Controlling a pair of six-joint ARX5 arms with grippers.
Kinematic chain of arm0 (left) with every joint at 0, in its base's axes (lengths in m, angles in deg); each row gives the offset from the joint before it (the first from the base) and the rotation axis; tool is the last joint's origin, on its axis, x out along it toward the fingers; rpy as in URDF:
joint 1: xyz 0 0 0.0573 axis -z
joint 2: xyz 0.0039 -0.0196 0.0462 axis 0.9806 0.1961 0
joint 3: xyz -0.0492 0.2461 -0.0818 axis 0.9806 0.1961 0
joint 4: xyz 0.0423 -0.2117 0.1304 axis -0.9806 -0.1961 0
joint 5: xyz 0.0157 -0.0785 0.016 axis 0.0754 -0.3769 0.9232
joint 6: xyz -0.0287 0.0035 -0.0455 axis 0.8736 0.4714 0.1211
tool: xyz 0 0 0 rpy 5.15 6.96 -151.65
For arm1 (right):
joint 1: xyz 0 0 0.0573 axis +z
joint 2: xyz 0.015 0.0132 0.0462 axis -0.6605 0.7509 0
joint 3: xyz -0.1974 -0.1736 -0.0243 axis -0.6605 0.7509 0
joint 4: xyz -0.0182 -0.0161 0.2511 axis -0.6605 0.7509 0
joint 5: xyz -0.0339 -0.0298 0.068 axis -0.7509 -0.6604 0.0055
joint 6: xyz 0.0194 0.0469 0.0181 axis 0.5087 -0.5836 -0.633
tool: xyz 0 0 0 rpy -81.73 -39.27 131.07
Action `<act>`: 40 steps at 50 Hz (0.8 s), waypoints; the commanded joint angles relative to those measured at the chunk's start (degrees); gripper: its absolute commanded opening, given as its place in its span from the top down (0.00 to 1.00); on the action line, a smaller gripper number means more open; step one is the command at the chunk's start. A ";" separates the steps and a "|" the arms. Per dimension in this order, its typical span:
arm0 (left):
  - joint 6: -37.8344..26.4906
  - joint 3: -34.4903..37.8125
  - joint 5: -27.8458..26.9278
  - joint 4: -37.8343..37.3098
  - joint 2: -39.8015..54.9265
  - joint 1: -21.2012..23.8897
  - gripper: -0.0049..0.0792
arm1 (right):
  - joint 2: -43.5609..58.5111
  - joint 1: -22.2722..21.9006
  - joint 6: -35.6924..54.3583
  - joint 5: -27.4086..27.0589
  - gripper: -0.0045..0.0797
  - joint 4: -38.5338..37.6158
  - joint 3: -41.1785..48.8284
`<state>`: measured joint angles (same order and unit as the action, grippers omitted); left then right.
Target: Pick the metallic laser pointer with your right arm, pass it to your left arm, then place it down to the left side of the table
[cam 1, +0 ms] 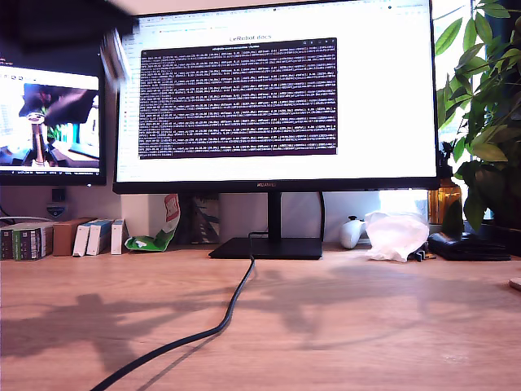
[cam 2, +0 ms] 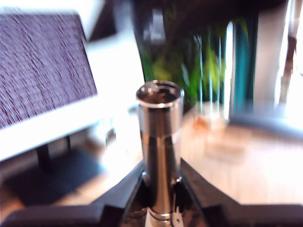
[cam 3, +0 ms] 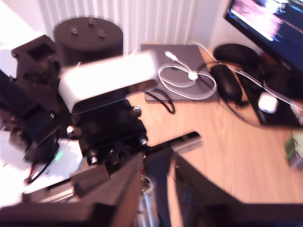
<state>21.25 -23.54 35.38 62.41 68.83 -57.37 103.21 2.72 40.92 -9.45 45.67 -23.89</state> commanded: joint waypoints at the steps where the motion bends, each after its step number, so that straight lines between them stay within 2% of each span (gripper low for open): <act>1: -4.00 -2.03 1.18 -2.14 0.09 0.07 0.97 | -1.90 -2.23 -0.11 -1.20 0.96 1.20 -0.48; 6: -8.74 -4.22 3.17 -8.39 0.09 0.07 0.97 | -2.51 -3.67 0.39 -3.54 0.96 3.50 -0.48; 11: -12.90 -6.29 6.86 -14.64 0.09 0.07 0.97 | -3.41 -4.15 1.70 -8.87 0.96 4.68 -0.48; 16: -16.98 -8.41 11.93 -21.97 0.11 0.07 0.96 | -4.44 -4.20 3.80 -14.82 0.96 5.77 -0.48; 19: -19.23 -9.77 14.99 -26.58 0.17 0.07 0.97 | -4.87 -4.35 3.80 -16.55 0.96 6.38 -0.48; 23: -24.35 -11.23 21.84 -31.61 0.22 0.07 0.97 | -5.03 -4.61 0.74 -21.27 0.96 6.88 -0.48; 31: -28.02 -13.29 29.83 -36.02 0.22 0.07 0.97 | -5.07 -5.60 -7.17 -27.23 0.96 5.53 -0.46; 36: -28.02 -14.03 30.77 -36.81 0.22 0.07 0.97 | -5.44 -5.64 -12.61 -29.75 0.96 3.37 -0.46; 40: -28.22 -14.19 30.77 -36.76 0.22 0.07 0.97 | -5.95 -6.05 -14.91 -34.36 0.96 1.77 -0.46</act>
<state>-6.61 -37.33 66.13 25.30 68.80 -57.39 99.23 -3.12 27.70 -41.93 48.45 -23.89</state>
